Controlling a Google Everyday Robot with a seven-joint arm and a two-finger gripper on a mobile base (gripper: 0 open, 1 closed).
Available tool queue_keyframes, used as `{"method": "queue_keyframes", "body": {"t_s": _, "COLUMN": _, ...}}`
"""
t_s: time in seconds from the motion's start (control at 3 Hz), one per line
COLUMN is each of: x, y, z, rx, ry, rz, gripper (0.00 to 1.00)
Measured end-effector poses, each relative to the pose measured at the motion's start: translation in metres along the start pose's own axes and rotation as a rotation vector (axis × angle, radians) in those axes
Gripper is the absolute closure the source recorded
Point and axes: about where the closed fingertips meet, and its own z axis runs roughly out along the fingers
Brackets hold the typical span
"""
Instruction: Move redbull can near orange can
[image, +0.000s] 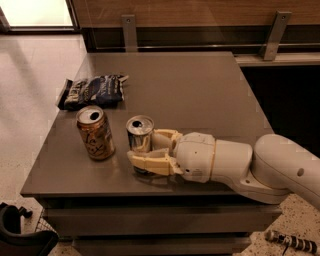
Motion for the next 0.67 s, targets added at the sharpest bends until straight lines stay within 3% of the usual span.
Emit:
{"method": "queue_keyframes", "body": {"t_s": 0.33, "x": -0.0006, "y": 0.0011, "z": 0.0014, "rx": -0.003, "ry": 0.000, "rz": -0.001, "gripper": 0.16}}
{"method": "queue_keyframes", "body": {"t_s": 0.67, "x": -0.0012, "y": 0.0023, "z": 0.0029, "rx": -0.007, "ry": 0.001, "rz": -0.003, "gripper": 0.00}}
